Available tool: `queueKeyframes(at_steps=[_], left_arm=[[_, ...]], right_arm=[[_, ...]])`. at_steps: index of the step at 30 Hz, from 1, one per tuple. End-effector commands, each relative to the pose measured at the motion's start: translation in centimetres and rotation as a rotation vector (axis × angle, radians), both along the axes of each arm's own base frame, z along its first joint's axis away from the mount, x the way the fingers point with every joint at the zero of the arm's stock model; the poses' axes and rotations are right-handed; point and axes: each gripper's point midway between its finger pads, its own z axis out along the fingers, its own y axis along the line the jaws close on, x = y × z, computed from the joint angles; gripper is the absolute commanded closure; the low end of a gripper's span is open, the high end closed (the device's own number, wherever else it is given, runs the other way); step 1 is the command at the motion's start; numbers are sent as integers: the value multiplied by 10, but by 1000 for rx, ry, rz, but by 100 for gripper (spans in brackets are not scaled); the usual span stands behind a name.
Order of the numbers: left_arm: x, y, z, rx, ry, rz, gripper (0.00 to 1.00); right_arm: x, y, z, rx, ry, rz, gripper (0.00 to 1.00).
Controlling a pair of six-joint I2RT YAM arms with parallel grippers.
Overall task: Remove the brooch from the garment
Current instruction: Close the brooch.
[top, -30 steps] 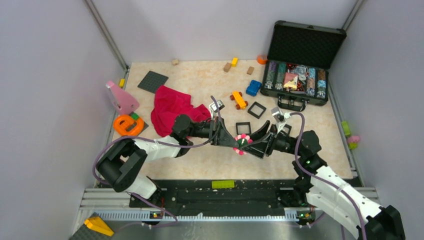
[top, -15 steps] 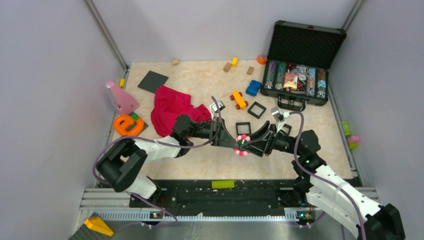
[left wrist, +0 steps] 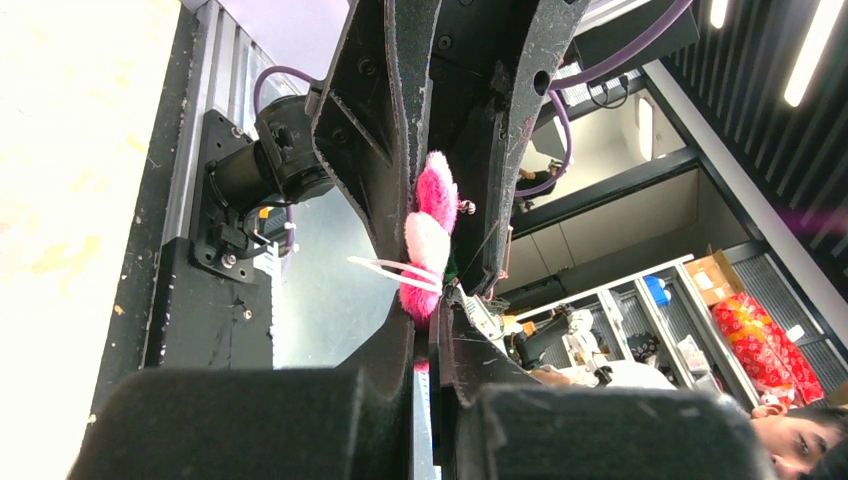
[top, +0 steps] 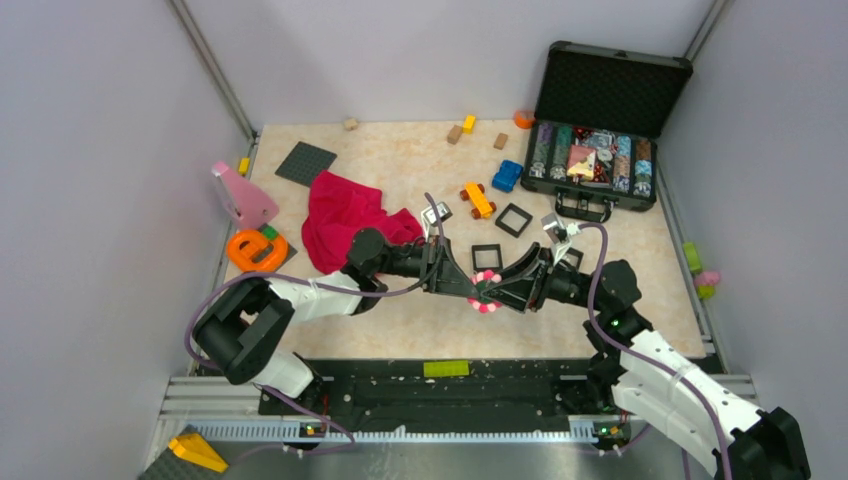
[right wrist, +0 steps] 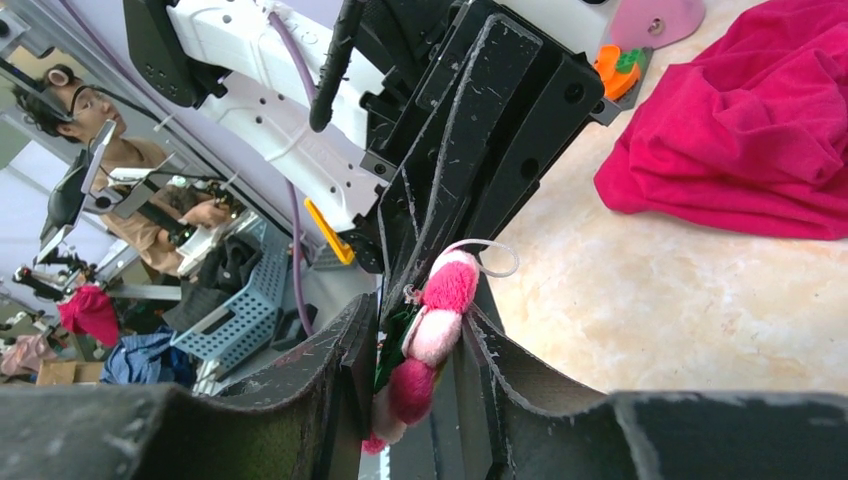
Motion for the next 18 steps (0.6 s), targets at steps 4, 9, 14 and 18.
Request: queueKeyframes(at_steps=[4,9,14,18], left_arm=[[-1,-1,17,-34,-88,17,100],[3,-1,13,-2,-116,61,100],[6,-1,14,11,-130,89,100],[8,-1,13,18,-138,113,100]], right_arm=[[1,-2,11,22,-34,-15,68],[4,-3,10,23,-21,-34,68],[8,-4,7,19,-4,-60,68],[11,-5,6,15,8,-81,68]])
